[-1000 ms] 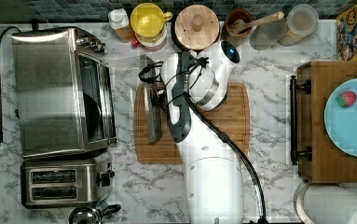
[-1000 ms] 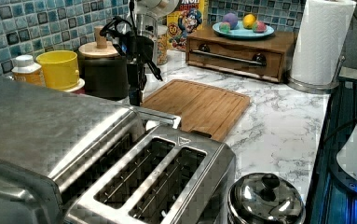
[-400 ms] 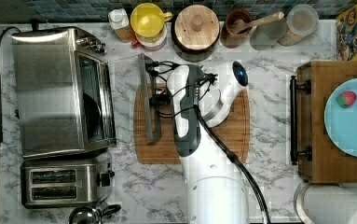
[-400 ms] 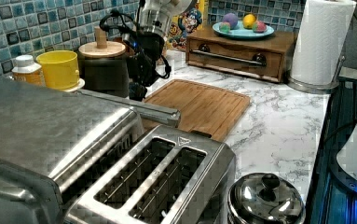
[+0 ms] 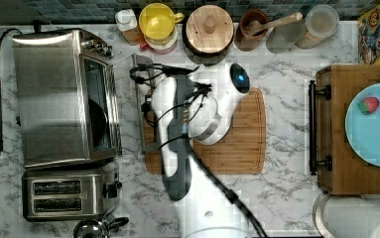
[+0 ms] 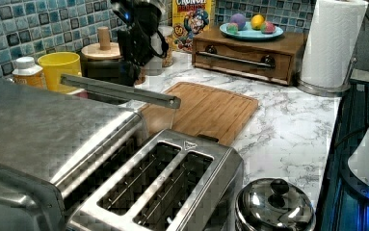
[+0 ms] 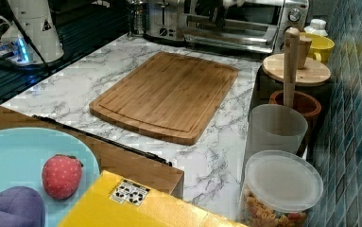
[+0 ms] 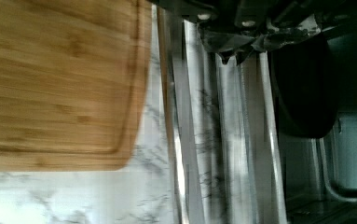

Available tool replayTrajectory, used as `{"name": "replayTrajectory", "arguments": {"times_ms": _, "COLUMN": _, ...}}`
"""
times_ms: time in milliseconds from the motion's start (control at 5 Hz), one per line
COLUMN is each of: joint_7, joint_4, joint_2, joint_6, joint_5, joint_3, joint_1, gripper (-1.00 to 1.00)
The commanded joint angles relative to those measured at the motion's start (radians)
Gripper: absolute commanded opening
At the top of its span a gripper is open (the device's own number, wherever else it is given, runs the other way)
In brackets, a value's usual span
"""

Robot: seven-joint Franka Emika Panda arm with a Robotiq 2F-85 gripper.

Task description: Close the oven.

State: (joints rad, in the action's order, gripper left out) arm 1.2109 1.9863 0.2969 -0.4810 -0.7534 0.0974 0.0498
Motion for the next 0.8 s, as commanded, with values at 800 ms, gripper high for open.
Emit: {"name": "replayTrajectory", "arguments": {"times_ms": 800, "joint_7": -1.177, "joint_4": -0.101, "joint_2": -0.168, "joint_6": -0.22, "joint_5": 1.247, "joint_3": 0.105, "joint_1": -0.449, "gripper": -1.0}}
